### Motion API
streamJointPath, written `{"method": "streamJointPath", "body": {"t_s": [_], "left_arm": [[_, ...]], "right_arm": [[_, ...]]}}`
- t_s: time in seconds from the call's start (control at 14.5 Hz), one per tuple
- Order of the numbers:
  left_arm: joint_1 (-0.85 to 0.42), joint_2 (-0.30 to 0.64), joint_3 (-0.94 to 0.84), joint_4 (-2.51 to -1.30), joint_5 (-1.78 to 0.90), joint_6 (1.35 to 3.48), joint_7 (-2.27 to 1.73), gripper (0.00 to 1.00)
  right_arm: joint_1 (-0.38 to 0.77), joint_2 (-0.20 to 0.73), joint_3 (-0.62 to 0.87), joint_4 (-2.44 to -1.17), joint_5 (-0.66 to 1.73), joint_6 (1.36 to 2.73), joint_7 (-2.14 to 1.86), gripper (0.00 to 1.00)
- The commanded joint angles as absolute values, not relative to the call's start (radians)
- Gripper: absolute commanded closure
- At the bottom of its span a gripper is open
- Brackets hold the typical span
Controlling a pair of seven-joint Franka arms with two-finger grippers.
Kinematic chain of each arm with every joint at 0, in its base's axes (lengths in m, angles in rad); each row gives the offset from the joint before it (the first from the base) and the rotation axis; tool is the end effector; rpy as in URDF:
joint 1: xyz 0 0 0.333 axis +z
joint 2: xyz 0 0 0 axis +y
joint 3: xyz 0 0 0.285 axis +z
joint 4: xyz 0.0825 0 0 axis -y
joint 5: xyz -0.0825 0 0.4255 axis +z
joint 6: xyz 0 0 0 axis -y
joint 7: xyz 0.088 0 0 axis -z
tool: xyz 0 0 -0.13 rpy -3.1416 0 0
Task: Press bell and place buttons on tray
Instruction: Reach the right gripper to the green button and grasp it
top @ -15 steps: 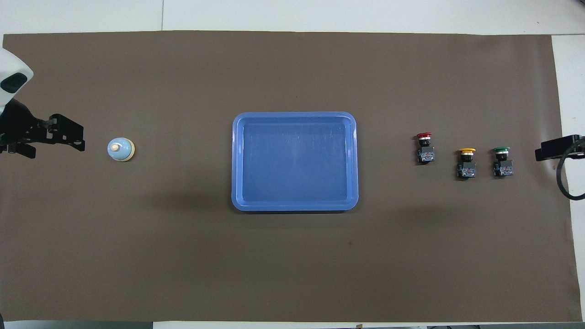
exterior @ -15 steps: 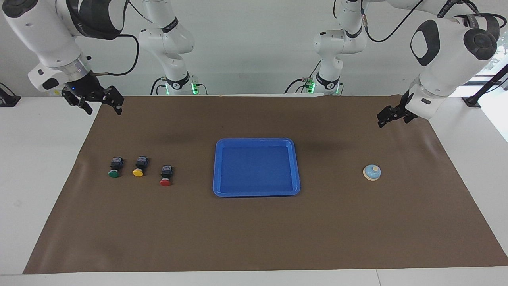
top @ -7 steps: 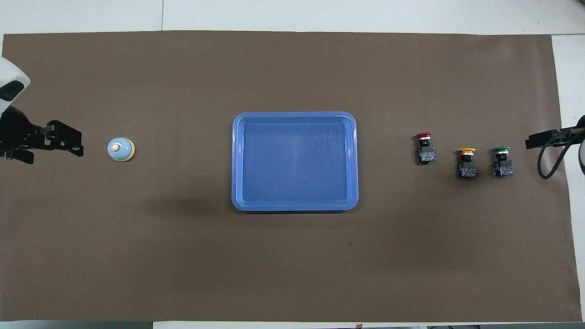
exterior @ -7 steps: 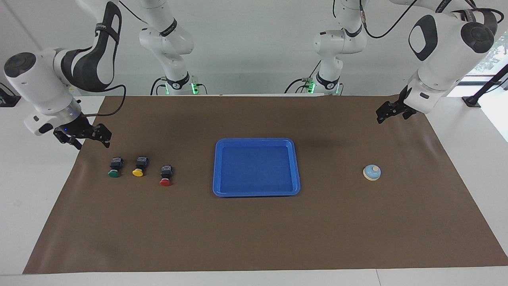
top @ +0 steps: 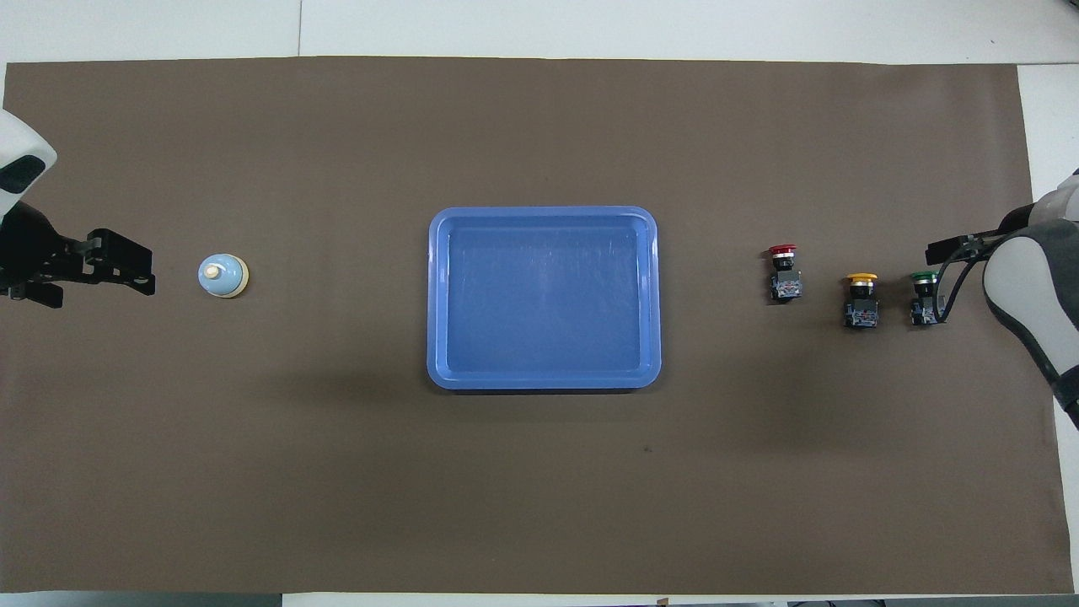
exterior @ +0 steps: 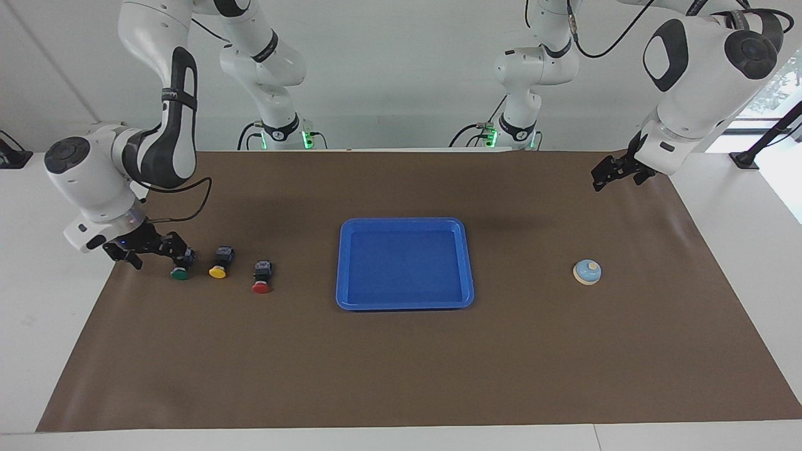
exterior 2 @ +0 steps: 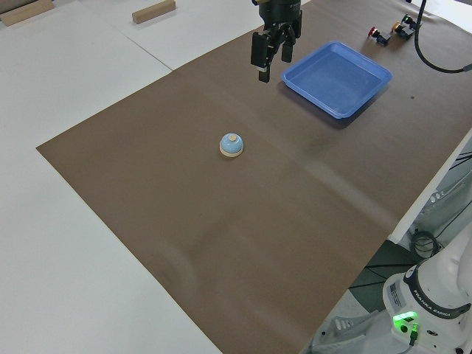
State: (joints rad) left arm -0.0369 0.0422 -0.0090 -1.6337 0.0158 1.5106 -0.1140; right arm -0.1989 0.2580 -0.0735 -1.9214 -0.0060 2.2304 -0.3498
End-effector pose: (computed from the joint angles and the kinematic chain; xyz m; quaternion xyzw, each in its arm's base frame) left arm 0.5911 -0.0249 0.5090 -0.9960 -0.0337 0.0817 0.0143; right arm 0.6197 -0.1727 0.2870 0.9987 0.0419 0.0210 0.0191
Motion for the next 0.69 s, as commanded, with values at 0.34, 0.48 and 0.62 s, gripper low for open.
{"method": "streamJointPath", "body": {"t_s": [0.34,0.48,0.62], "left_arm": [[-0.037,0.003,-0.002,-1.661,0.014,1.552,-0.104,0.0],[-0.041,0.003,-0.002,-1.661,0.014,1.551,-0.104,0.0],[-0.041,0.003,0.002,-1.661,0.014,1.552,-0.106,0.0]], "right_arm": [[-0.21,0.282,-0.069,-1.996,-0.002,2.286,-0.347,0.04],[-0.21,0.267,-0.069,-2.038,-0.002,2.29,-0.347,0.04],[-0.219,0.262,-0.069,-2.06,-0.002,2.304,-0.357,0.03]]}}
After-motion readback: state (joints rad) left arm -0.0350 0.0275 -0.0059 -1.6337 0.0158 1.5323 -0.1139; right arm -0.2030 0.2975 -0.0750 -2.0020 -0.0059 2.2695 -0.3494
